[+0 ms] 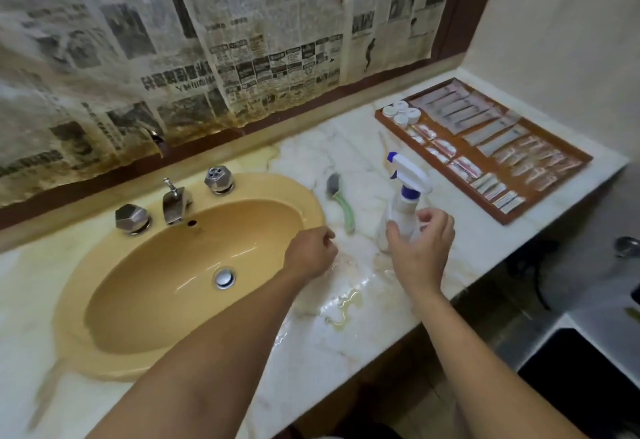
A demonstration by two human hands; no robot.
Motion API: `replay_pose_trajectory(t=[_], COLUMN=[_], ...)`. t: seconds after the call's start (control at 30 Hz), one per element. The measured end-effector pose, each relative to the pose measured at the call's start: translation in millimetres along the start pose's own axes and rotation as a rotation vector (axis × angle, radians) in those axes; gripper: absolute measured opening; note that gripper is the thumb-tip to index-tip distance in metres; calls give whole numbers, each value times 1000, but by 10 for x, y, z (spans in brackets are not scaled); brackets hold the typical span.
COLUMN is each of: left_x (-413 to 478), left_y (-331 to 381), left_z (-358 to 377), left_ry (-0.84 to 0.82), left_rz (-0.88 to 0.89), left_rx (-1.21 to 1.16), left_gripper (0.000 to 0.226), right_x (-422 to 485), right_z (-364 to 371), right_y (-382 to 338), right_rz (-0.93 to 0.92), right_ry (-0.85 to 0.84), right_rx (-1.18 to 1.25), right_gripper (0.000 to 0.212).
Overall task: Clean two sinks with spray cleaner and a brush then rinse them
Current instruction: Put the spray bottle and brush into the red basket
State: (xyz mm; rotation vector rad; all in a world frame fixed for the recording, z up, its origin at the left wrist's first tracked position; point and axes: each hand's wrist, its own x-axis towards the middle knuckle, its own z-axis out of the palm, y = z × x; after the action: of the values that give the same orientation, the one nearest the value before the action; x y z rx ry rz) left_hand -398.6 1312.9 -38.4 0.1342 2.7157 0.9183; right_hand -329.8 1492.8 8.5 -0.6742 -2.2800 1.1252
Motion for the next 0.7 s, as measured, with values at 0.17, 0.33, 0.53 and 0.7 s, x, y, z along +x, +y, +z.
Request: replay_pose_trajectory(t=[0.17,0.33,0.53,0.7], left_x=[478,810,1027,1123], left_y=[367,546,703,693], left_z=[188,395,454,474], left_ry=[76,129,223,189], left_rz=[-131,-225,-284,-345], left_rx=[14,13,4,28], left_gripper=[33,44,76,63], right_x=[525,892,1263,1307], right_z=[114,336,508,560], right_y=[26,168,176,217], right_rz=[-21,-94,-158,-152], right_ry=[-190,-294,-335,-331], right_rx=[137,169,160,152], right_gripper=[58,38,47,47])
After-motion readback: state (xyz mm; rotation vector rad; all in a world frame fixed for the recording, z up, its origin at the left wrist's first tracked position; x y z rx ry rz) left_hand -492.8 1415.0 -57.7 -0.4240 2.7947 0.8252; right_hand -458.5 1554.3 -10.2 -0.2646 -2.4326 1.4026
